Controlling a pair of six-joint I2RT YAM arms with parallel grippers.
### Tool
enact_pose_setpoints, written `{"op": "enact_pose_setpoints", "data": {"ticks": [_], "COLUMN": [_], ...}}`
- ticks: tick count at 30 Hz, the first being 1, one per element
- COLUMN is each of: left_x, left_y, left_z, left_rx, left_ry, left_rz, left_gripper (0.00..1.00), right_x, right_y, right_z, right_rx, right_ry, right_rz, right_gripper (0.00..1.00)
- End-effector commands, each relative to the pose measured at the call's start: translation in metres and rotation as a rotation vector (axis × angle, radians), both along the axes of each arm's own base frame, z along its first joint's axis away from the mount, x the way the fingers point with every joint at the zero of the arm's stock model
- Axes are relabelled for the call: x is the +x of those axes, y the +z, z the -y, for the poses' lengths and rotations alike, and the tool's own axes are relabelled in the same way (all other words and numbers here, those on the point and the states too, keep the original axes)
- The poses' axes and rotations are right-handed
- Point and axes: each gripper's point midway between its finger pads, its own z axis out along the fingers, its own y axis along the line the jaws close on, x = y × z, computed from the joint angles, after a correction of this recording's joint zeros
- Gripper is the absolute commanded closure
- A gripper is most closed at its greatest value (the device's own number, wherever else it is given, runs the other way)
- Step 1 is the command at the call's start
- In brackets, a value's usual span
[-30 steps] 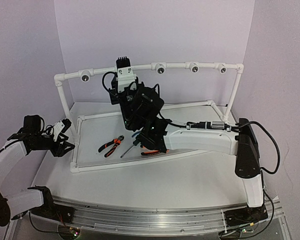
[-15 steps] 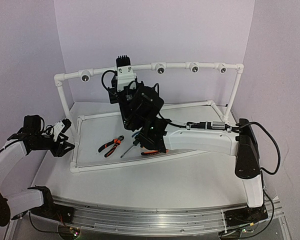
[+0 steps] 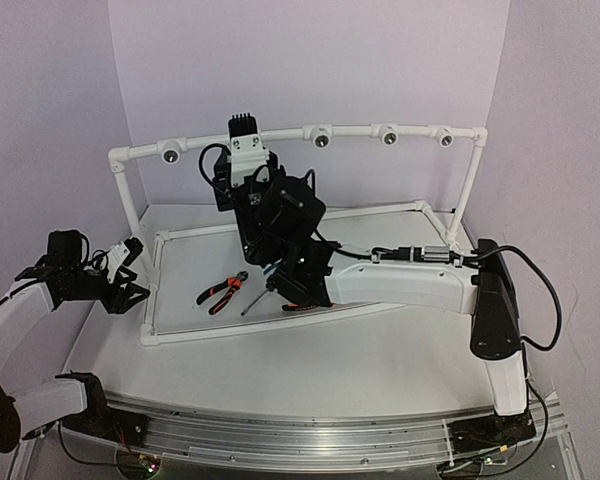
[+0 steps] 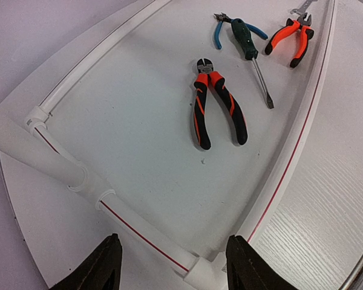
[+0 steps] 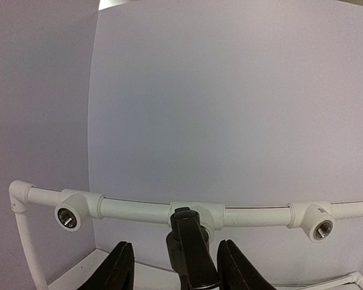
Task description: Install the water faucets
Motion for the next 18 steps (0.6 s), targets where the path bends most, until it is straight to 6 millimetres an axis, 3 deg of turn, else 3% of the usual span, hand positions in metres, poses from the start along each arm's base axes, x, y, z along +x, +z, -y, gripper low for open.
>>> {"op": "enact_pose_setpoints", "data": {"ticks": [1, 6, 11, 14, 16, 18], "left_x": [0.002, 0.002, 0.002, 0.003, 0.003, 0.005], "left_y": [0.005, 0.006, 0.007, 0.011, 0.015, 0.019], "left_z": [0.001, 0.002, 0.003, 0.005, 0.007, 0.01], "left_rx": [-0.005, -0.008, -0.028, -0.058, -0.097, -0.15], "left_ry": [-0.001, -0.001, 0.005, 0.015, 0.026, 0.048], "left_rz": [0.027, 0.026, 0.018, 0.017, 0.013, 0.006], "left_gripper": [0.4, 0.4, 0.4, 0.4, 0.4, 0.4], "right_x": [-0.012, -0.03, -0.043, -0.039, -0.023, -0.001], "right_y": [0.032, 0.04, 0.019, -0.011, -0.043, -0.089], "right_z": [0.027, 0.061, 0.115, 0.152, 0.184, 0.227], "right_rx": [0.063, 0.025, -0.084, -0.193, -0.227, -0.19], "right_ry": [-0.013, 0.007, -0.016, -0.084, -0.104, -0.104], "right_rz": [0.03, 0.022, -0.079, -0.165, -0.295, -0.498], "right_gripper": [0.45, 0.33, 0.29, 0.27, 0.27, 0.26]}}
